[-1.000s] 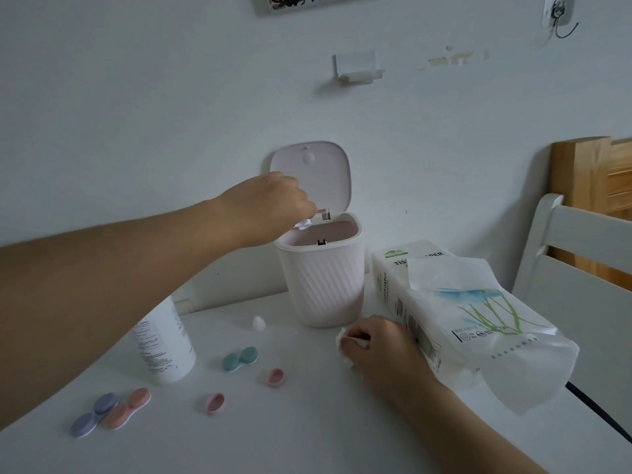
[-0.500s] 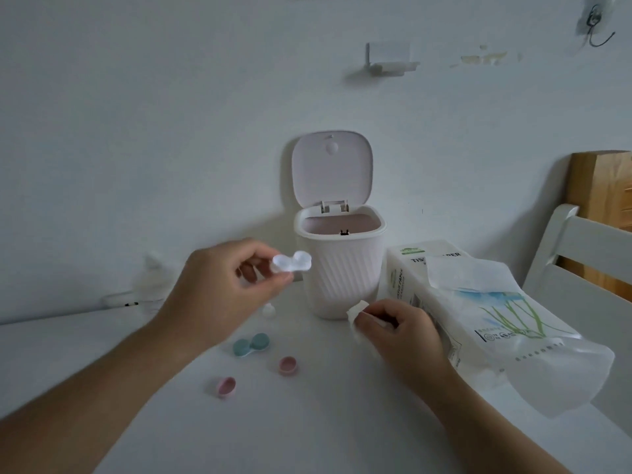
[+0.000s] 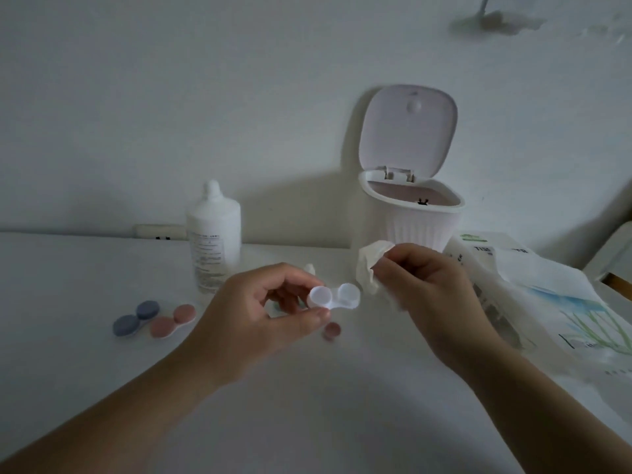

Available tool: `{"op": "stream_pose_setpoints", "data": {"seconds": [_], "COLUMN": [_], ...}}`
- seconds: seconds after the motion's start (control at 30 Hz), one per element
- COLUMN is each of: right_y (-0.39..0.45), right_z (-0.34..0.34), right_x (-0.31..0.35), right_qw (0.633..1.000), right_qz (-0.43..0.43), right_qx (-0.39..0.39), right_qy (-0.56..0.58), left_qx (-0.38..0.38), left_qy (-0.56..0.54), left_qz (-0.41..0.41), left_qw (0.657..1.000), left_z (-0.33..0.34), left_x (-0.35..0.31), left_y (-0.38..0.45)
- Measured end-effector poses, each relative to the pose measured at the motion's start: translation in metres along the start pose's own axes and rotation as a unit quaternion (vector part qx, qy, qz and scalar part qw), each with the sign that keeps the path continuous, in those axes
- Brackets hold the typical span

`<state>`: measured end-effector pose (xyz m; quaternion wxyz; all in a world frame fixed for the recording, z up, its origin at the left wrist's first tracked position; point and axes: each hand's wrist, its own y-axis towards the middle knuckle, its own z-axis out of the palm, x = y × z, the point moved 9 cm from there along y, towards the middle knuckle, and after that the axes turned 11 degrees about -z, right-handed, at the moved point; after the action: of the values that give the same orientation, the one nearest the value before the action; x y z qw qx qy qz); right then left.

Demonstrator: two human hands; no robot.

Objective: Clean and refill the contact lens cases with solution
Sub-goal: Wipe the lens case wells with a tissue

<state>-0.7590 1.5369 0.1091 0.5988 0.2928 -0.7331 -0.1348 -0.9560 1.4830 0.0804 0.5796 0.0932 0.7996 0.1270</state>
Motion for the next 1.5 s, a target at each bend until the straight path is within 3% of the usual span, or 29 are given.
{"op": "stream_pose_setpoints", "data": {"seconds": [0.23, 0.7, 1.0, 1.13, 1.23, 1.5], "right_y": [-0.001, -0.024, -0.020, -0.024, -0.028, -0.024], "right_z": [0.042, 0.064, 0.059, 0.063, 0.067, 0.057], "right_x": [-0.006, -0.037, -0.028, -0.032, -0.033, -0.026], "right_qw": [0.996, 0.969, 0.984, 0.978, 0.972, 0.982], "right_qz": [0.015, 0.105, 0.043, 0.070, 0.086, 0.064], "right_qx": [0.053, 0.207, 0.144, 0.168, 0.189, 0.167], "right_qy": [0.071, 0.079, 0.096, 0.101, 0.109, 0.052], "left_qx": [0.008, -0.032, -0.046, -0.074, -0.051, -0.039], "left_qy": [-0.017, 0.101, 0.105, 0.125, 0.126, 0.125], "left_qz": [0.021, 0.025, 0.059, 0.065, 0.055, 0.071], "left_qw": [1.000, 0.994, 0.992, 0.987, 0.989, 0.989], "left_z": [0.002, 0.000, 0.011, 0.002, 0.001, 0.003], "left_x": [-0.004, -0.004, -0.008, -0.010, -0.006, -0.010], "left_y": [-0.002, -0.002, -0.008, -0.005, -0.002, -0.004]}}
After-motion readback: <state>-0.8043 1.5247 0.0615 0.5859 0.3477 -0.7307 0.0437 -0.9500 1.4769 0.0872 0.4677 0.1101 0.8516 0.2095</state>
